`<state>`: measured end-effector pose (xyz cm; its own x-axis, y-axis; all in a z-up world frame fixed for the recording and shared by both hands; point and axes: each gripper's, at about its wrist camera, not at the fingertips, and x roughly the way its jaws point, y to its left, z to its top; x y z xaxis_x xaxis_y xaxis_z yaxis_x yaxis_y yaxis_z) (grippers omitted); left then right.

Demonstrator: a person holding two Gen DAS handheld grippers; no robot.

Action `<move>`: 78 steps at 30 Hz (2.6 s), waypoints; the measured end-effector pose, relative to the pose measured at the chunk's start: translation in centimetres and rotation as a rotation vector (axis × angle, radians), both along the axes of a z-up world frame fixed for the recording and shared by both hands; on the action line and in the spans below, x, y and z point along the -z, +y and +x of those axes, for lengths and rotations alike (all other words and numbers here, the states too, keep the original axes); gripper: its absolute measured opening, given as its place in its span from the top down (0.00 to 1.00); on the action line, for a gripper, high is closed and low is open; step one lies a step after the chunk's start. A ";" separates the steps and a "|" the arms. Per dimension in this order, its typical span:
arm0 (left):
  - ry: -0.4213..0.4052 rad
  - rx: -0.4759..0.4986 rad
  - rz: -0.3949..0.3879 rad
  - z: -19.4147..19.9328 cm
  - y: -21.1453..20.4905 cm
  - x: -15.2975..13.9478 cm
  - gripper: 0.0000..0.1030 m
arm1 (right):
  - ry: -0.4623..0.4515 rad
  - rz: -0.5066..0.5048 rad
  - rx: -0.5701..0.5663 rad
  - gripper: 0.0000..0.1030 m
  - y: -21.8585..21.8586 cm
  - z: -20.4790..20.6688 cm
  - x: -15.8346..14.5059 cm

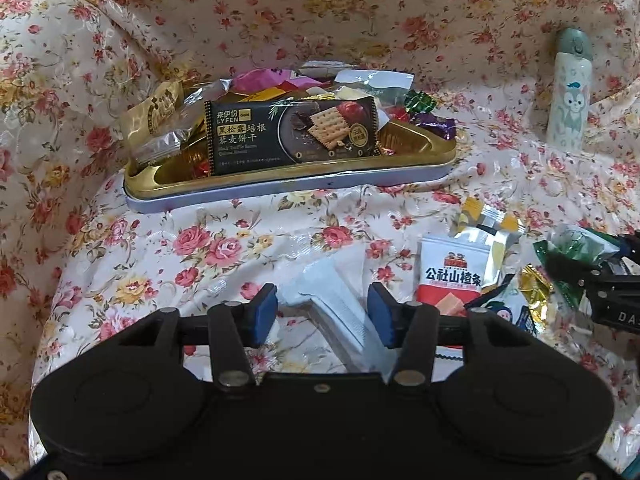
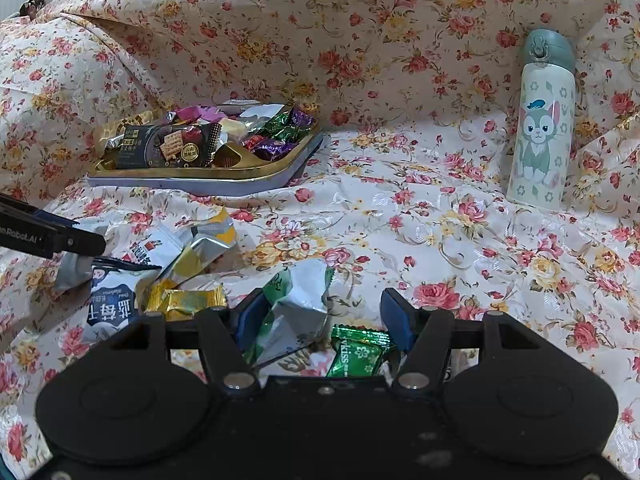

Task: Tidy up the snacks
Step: 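Grasp the white packet with the left tool while the right tool grasps the green-silver wrapper, then carry both held packets back over the gold tin tray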

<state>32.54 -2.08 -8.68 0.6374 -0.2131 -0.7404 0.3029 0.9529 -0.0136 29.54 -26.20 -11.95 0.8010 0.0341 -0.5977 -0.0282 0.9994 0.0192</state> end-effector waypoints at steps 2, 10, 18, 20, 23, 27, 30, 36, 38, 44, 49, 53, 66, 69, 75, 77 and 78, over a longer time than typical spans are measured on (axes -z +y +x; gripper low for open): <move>0.034 -0.015 0.003 0.2 0.0 0.3 0.40 | 0.000 -0.007 0.004 0.38 0.1 0.0 0.0; 0.046 -0.031 -0.008 -0.6 0.3 0.7 0.40 | 0.032 -0.059 -0.045 0.69 0.2 0.0 -1.2; 0.060 -0.062 -0.086 -0.4 1.6 0.6 0.50 | 0.025 -0.018 -0.005 0.69 -1.3 -0.8 -2.9; 0.067 -0.070 -0.107 -0.3 2.0 0.5 0.52 | 0.023 -0.007 0.007 0.69 -1.6 -1.3 -3.2; 0.072 -0.088 -0.108 -0.2 2.1 0.5 0.61 | 0.026 0.004 0.014 0.69 -2.0 -1.9 -3.5; 0.075 -0.083 -0.102 0.0 2.0 0.4 0.66 | 0.041 0.008 0.016 0.69 -2.0 -2.5 -3.6; 0.079 -0.075 -0.082 0.3 1.7 0.4 0.66 | 0.043 0.015 0.013 0.69 -1.9 -2.9 -3.8; 0.087 -0.065 -0.007 1.5 0.4 0.4 0.61 | 0.041 0.026 0.009 0.69 -1.5 -3.4 -4.6; 0.094 -0.062 -0.011 1.6 0.2 0.2 0.73 | 0.035 0.030 0.006 0.69 -1.3 -3.7 -5.1; 0.064 -0.085 -0.025 0.6 0.8 -1.8 0.73 | 0.009 0.063 0.003 0.69 -1.2 -4.8 -7.0; 0.036 -0.094 -0.056 -1.4 1.4 -4.6 0.73 | -0.012 0.106 0.007 0.69 -1.2 -6.2 -8.5; 0.024 -0.080 -0.068 -3.5 1.5 -6.5 0.73 | -0.023 0.118 0.005 0.69 -0.7 -7.7 -9.7; -0.007 0.013 -0.104 -13.5 0.6 -10.8 0.73 | -0.056 0.173 -0.053 0.69 2.6 -15.9 -12.9; -0.009 0.040 -0.100 -15.9 0.1 -11.3 0.73 | -0.064 0.183 -0.077 0.69 3.6 -18.2 -13.4; 0.007 0.085 -0.100 -20.2 -1.0 -11.4 0.73 | -0.042 0.190 -0.105 0.69 5.1 -22.0 -13.5; 0.023 0.095 -0.108 -21.4 -1.3 -11.1 0.73 | -0.026 0.185 -0.102 0.69 5.3 -23.1 -13.3; 0.035 0.098 -0.112 -22.0 -1.4 -10.8 0.73 | -0.017 0.183 -0.098 0.69 5.4 -23.6 -13.2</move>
<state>10.56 -3.44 2.17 0.5841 -0.3555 -0.7297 0.3918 0.9108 -0.1301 5.90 -20.80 1.23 0.7985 0.2191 -0.5606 -0.1267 0.9717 0.1993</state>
